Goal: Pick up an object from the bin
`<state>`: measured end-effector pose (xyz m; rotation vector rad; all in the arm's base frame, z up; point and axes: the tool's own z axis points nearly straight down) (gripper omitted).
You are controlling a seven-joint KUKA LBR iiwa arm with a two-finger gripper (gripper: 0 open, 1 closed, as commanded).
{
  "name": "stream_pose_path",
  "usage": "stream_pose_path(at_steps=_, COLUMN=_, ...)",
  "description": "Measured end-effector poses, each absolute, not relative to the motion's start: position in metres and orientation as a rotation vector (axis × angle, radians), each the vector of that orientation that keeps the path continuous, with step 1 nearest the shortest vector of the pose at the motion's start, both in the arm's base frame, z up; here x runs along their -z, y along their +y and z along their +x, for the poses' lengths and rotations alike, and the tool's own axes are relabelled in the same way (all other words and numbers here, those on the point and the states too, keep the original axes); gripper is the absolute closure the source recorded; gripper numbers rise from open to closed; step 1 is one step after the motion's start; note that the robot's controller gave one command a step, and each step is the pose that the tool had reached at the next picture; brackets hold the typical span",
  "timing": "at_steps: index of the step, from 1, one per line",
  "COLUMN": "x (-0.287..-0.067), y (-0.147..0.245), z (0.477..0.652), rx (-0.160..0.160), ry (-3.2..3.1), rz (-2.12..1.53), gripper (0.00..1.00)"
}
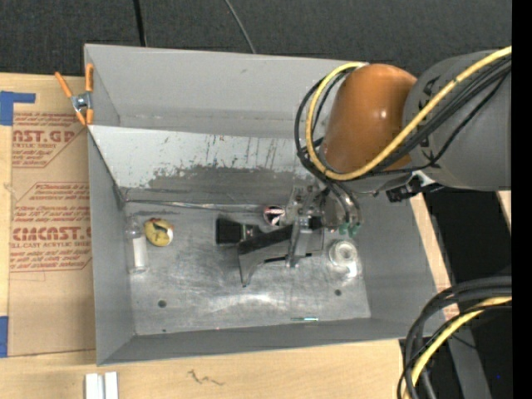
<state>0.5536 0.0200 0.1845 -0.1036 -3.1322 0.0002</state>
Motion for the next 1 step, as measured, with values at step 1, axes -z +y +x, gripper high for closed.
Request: stream_pose_path(at_steps=1, x=-0.2127, y=0.0197, z=0.5575, rx=0.000, ry=-3.140, rz=-0.105, gripper=1.00)
